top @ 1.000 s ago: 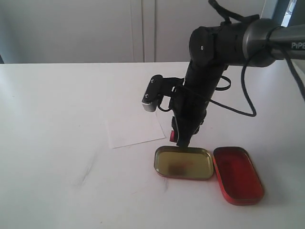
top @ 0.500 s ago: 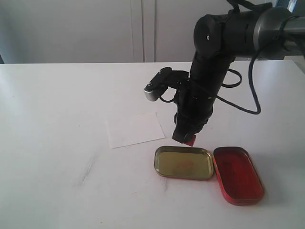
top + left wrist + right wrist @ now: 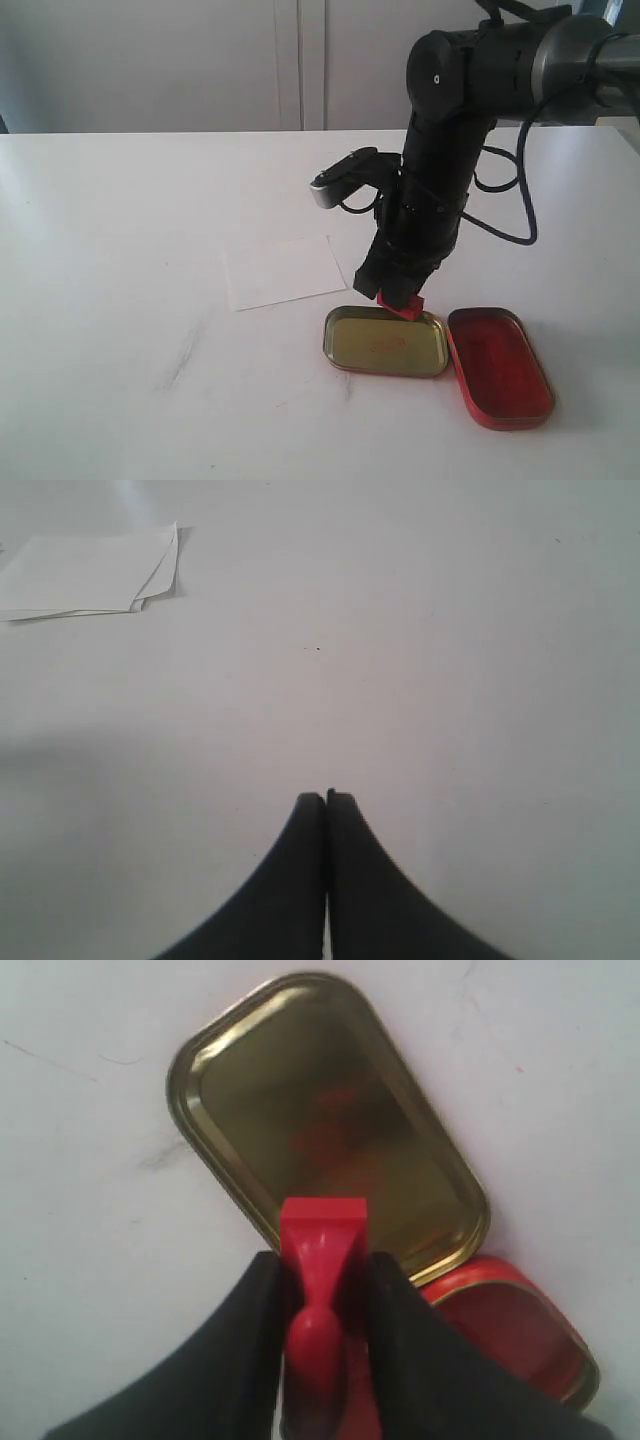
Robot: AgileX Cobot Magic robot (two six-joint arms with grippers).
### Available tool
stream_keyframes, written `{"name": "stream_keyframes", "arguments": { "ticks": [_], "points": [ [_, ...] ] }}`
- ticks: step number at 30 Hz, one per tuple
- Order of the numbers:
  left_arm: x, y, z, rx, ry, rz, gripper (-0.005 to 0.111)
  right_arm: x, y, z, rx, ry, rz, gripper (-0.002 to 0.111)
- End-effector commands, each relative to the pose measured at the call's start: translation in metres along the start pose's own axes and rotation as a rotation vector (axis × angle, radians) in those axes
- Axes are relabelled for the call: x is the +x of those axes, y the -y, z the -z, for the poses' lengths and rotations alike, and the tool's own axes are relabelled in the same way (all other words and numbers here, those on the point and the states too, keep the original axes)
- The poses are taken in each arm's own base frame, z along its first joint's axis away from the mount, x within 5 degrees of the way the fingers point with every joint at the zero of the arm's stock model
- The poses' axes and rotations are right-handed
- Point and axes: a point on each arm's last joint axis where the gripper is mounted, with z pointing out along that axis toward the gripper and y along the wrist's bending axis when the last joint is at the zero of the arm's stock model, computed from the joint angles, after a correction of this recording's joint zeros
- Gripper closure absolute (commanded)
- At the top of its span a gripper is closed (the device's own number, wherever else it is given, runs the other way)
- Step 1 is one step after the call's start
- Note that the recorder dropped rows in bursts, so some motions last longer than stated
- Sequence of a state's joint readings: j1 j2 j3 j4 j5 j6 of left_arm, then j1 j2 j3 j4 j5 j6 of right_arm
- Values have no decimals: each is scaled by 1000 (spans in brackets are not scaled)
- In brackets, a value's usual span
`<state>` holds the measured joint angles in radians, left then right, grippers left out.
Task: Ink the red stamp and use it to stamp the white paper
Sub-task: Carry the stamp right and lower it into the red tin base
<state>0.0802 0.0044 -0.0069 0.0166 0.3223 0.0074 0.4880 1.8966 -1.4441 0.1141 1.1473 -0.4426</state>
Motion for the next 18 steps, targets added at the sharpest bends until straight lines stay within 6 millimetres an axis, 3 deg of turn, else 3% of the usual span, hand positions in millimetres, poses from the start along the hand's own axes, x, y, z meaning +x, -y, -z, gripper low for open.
{"name": "stream_keyframes", "arguments": {
  "ticks": [1, 18],
  "points": [
    [3, 0, -1, 3, -12, 3, 107, 7, 0, 6, 21, -50, -83, 108],
    [3, 0, -1, 3, -12, 3, 107, 35, 25, 34, 36, -7, -289, 108]
  ]
}}
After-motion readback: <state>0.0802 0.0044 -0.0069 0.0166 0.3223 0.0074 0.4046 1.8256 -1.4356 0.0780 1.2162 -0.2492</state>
